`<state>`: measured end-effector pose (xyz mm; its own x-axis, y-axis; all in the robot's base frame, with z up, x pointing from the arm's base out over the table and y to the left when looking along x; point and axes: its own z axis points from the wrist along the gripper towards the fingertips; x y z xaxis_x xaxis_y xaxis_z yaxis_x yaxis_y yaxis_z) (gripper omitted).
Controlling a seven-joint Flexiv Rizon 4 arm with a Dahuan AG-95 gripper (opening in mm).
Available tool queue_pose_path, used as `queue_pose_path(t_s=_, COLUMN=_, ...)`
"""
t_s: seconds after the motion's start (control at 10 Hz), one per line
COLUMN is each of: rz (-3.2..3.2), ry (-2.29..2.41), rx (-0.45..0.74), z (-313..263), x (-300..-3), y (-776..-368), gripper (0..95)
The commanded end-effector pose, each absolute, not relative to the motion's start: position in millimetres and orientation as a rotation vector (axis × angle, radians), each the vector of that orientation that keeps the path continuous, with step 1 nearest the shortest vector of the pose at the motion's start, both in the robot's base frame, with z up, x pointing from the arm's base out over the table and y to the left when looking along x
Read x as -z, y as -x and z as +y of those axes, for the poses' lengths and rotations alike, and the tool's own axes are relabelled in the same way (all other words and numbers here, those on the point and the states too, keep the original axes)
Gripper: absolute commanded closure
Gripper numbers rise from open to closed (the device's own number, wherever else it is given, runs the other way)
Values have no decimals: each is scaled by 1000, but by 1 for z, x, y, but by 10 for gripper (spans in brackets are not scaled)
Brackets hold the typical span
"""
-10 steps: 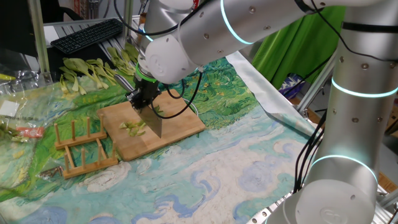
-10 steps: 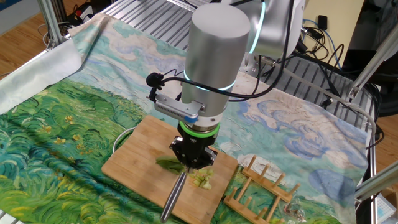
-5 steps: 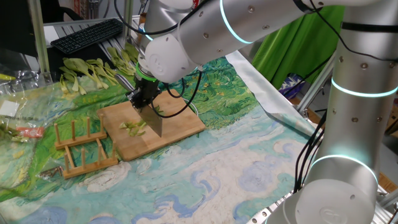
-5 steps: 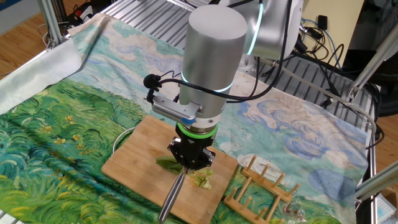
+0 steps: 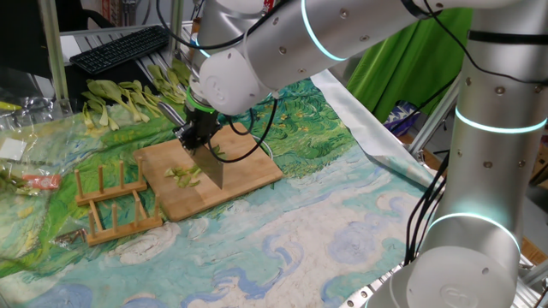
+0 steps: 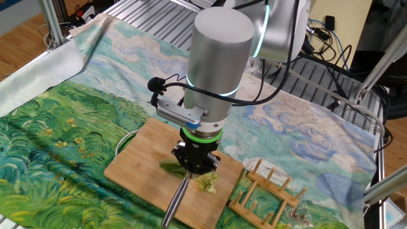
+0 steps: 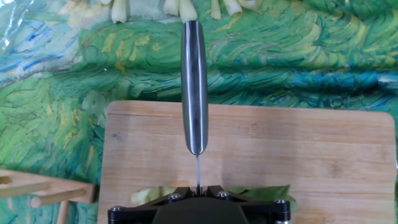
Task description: Chop the pakchoi
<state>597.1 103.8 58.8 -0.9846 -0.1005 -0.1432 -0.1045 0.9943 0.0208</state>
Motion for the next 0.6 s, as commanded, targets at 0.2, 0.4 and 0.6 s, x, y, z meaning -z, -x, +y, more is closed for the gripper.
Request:
queue_pose_path(t_s=0.2, rz=3010, ry=73, rx=-35, z=104, x=-59, y=-597, gripper=950)
queue_pose_path(t_s=0.4, rz=3017, ry=40, rx=-10, z=104, x=-59, y=-597, gripper=950)
queue_pose_path(t_s=0.6, rz=3020, ry=17, rx=3, z=104, x=-59, y=-597, gripper=950)
